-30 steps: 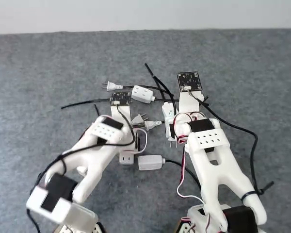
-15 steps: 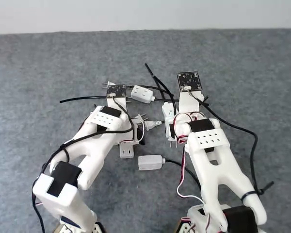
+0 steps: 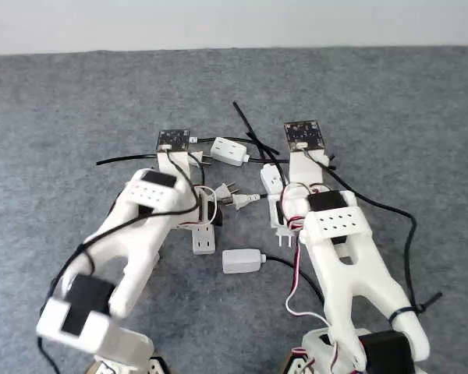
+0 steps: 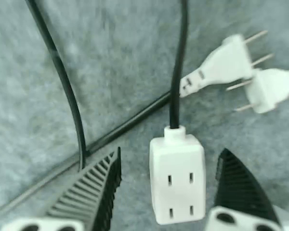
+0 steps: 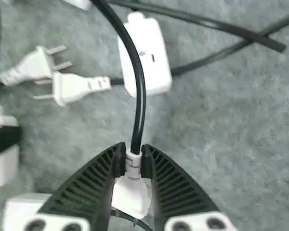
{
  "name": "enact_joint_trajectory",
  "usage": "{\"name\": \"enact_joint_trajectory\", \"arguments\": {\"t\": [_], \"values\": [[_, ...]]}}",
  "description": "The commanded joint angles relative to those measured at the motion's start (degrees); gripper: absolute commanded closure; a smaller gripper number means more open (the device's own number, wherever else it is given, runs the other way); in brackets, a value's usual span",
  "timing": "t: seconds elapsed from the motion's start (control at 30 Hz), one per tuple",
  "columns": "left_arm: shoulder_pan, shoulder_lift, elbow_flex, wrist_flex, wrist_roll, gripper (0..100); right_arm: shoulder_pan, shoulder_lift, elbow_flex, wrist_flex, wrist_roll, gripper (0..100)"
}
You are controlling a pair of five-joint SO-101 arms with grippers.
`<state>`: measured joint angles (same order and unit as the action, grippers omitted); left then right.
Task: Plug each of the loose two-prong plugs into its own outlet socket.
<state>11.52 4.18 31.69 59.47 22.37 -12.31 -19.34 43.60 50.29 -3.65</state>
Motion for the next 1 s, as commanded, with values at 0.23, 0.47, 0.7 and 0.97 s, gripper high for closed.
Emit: {"name": "enact_joint_trajectory", "arguments": {"t": [0.23,0.47,0.7,0.97], "values": [[-0.62,-14.33,14.99,-15.30,-8.26,71,6.81,10.59,-3.60,-0.31,7.30,98.5],[-0.70,-14.07,14.90,-15.38,-8.35,71,7.69,15.43,-8.97,3.91,8.62,88.8],[-2.46,-14.15,14.55,-15.56,-8.35,71,4.62,10.95,-8.53,4.09,8.53,87.9],[-2.55,-14.15,14.46,-15.47,-8.35,71,5.05,9.10,-5.19,5.58,9.14,88.1]]}}
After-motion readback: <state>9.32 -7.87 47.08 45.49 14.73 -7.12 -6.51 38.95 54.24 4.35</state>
